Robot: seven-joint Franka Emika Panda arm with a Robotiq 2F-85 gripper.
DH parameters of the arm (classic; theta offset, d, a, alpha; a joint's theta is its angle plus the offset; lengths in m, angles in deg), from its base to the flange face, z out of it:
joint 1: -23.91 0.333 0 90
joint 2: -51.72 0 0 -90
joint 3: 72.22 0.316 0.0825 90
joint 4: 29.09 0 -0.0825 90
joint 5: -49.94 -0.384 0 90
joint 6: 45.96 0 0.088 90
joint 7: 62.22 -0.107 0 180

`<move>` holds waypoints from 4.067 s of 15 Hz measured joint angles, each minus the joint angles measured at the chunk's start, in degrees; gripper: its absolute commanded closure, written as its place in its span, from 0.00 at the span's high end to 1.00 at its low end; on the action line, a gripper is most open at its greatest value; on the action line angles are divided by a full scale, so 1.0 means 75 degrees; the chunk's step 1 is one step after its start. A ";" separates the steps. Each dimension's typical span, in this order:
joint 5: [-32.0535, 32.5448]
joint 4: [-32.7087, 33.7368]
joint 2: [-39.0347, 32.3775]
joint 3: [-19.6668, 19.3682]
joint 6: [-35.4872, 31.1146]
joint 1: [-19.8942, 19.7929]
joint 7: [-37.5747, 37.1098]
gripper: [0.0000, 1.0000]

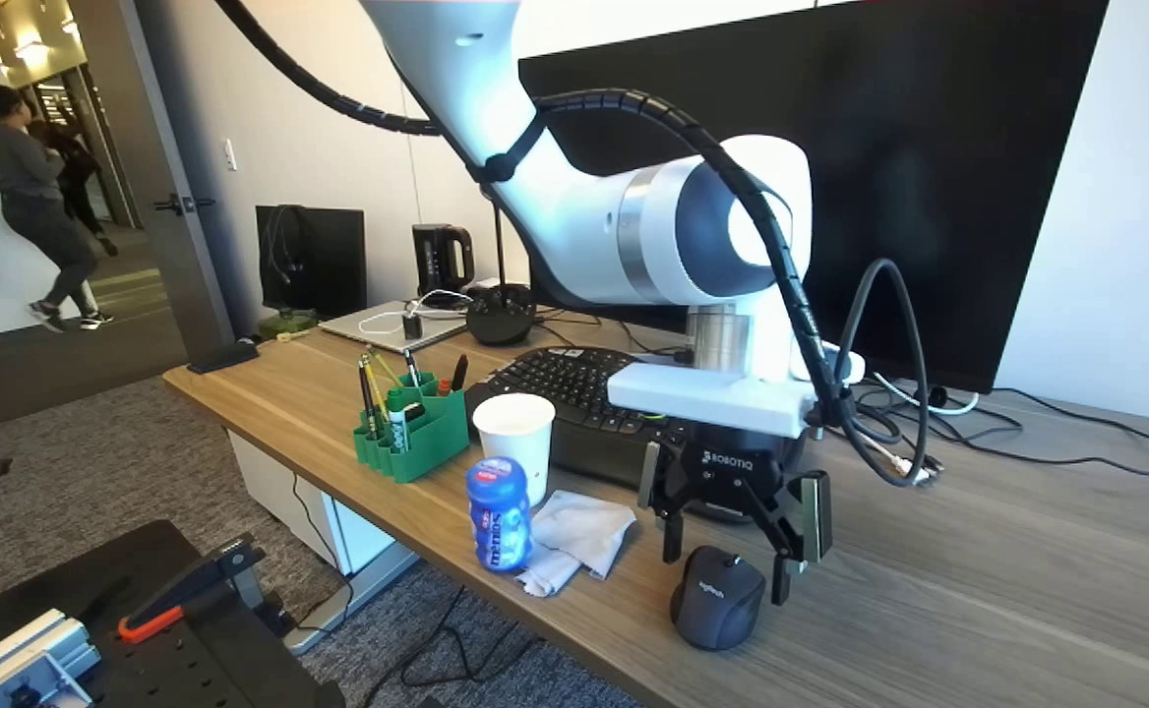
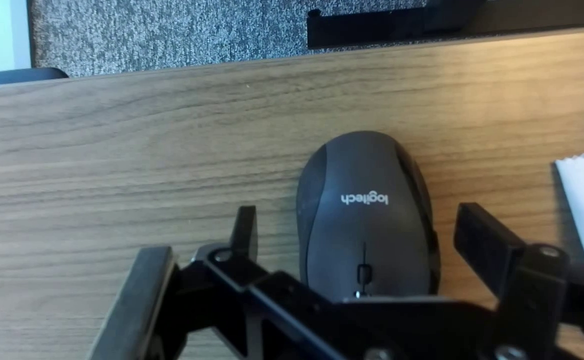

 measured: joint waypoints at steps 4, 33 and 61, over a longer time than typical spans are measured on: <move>-0.0010 0.0000 0.0004 0.0071 -0.0073 -0.0086 0.0125 1.00; -0.0015 -0.1923 0.1451 0.0061 -0.1212 -0.0536 -0.0160 1.00; -0.0367 -0.2055 0.1253 0.0219 -0.2152 -0.0534 -0.0144 1.00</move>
